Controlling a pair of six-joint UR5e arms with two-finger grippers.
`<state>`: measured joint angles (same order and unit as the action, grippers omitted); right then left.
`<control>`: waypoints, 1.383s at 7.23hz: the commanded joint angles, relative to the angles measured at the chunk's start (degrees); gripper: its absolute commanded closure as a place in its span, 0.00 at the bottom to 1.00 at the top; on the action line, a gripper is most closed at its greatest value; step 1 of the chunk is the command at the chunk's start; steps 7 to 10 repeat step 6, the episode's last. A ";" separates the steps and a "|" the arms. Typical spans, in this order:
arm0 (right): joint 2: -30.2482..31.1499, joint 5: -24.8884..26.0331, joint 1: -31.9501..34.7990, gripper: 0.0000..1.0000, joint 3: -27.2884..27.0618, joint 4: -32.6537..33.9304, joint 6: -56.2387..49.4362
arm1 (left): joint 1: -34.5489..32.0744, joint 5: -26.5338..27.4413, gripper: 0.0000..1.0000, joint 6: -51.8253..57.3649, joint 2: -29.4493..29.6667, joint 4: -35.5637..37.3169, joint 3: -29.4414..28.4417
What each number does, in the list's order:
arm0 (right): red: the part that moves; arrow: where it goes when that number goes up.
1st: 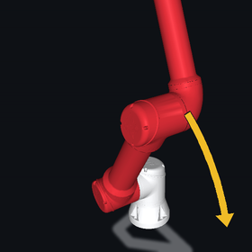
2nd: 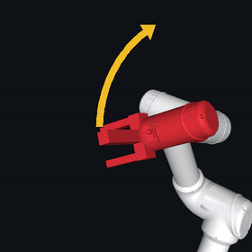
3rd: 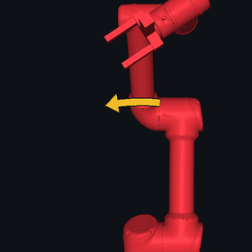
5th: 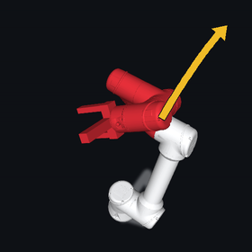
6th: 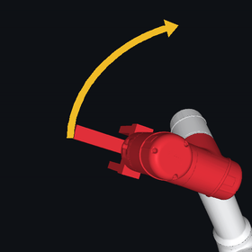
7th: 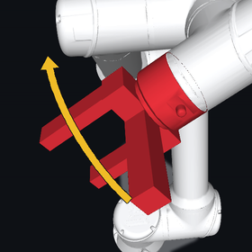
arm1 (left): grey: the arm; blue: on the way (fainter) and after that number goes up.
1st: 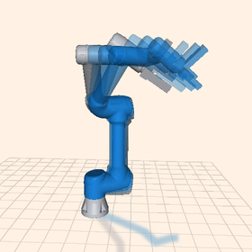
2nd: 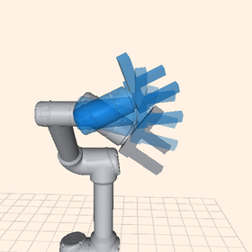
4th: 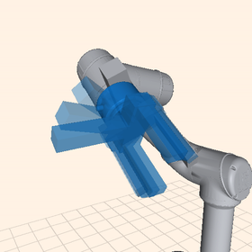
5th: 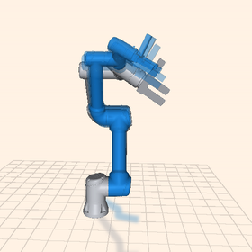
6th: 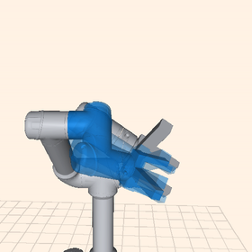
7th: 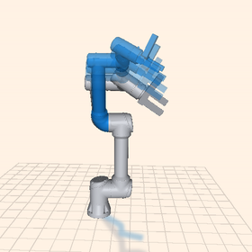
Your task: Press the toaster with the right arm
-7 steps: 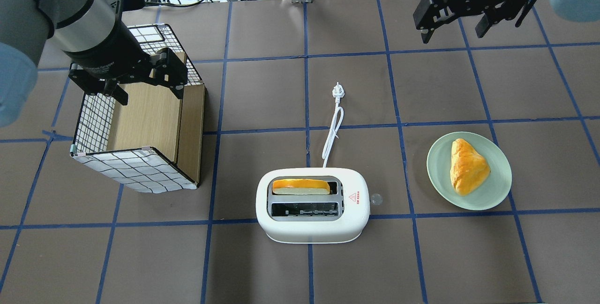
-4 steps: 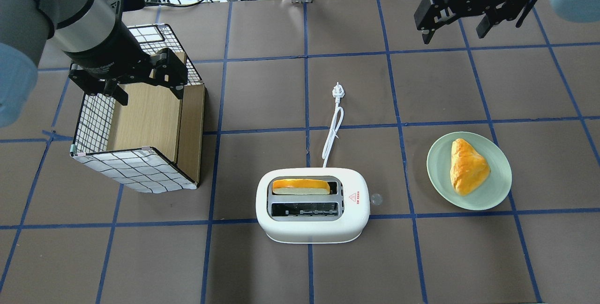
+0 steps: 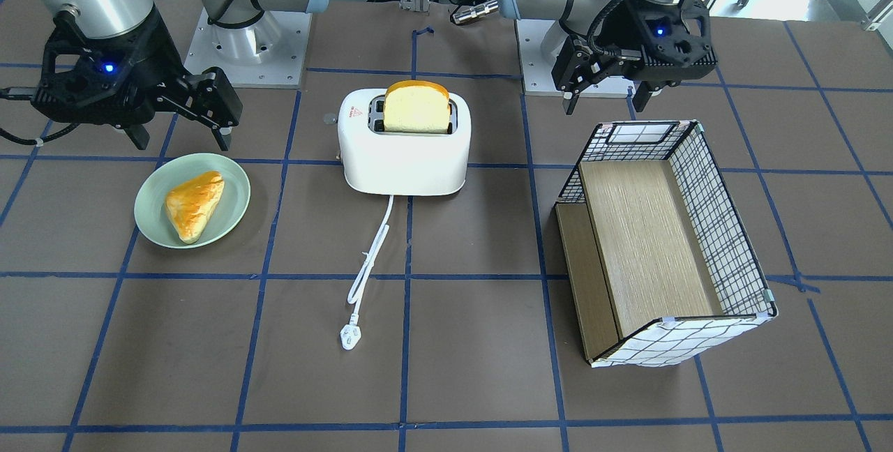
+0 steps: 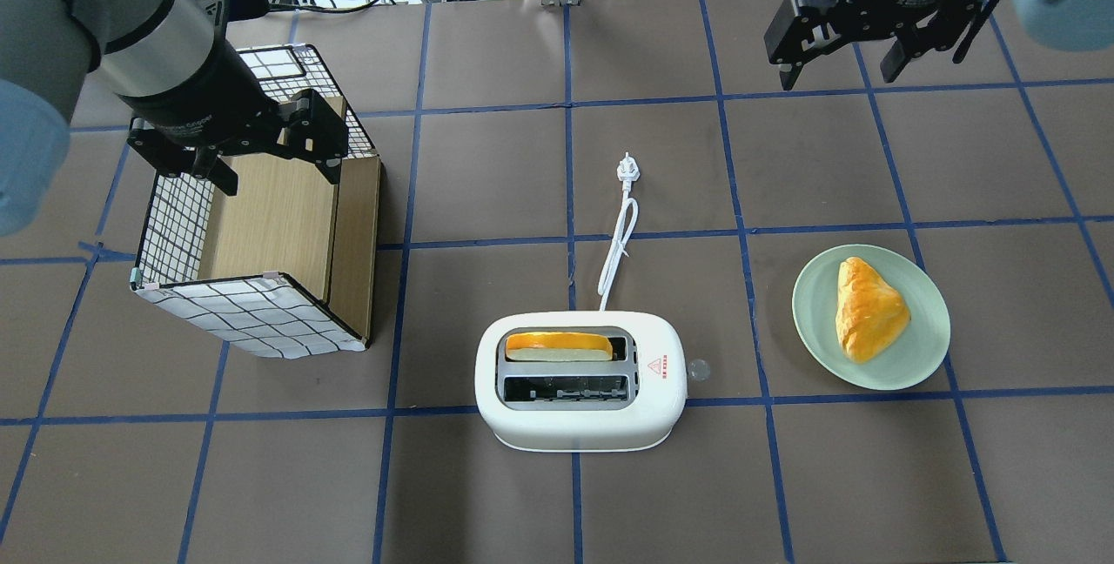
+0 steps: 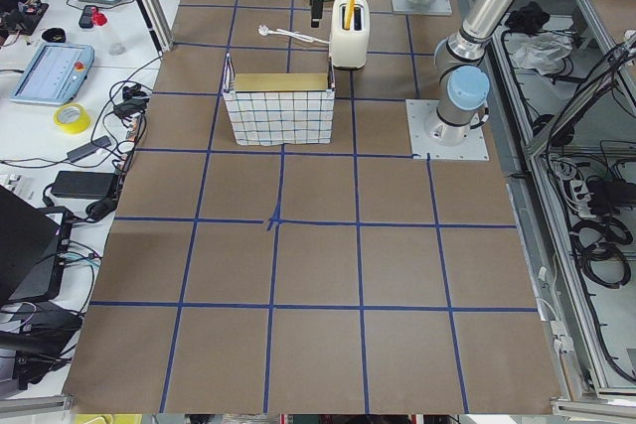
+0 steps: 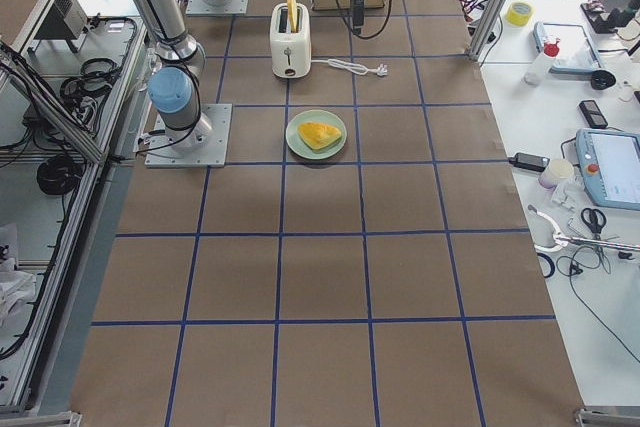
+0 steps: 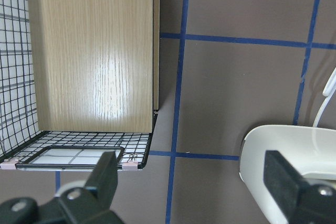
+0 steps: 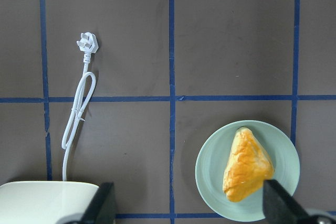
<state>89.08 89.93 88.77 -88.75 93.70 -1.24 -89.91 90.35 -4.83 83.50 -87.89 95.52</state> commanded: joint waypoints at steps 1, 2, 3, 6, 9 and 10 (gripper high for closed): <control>0.22 -0.02 0.09 0.00 -0.29 -0.01 -0.25 | 0.00 0.00 0.00 0.00 0.00 0.00 0.02; 0.22 0.41 -0.08 0.00 0.24 -0.10 -0.78 | 0.00 0.00 0.00 0.00 0.00 0.00 0.02; 0.04 0.51 -0.09 0.00 0.85 -0.18 -0.78 | 0.00 0.00 0.00 0.00 0.00 0.00 0.02; -0.05 0.07 0.00 0.00 0.86 -0.27 -0.78 | 0.00 0.00 0.00 0.00 0.00 0.00 0.02; -0.05 0.07 0.00 0.00 0.86 -0.27 -0.78 | 0.00 0.00 0.00 0.00 0.00 0.00 0.02; -0.05 0.07 0.00 0.00 0.86 -0.27 -0.78 | 0.00 0.00 0.00 0.00 0.00 0.00 0.02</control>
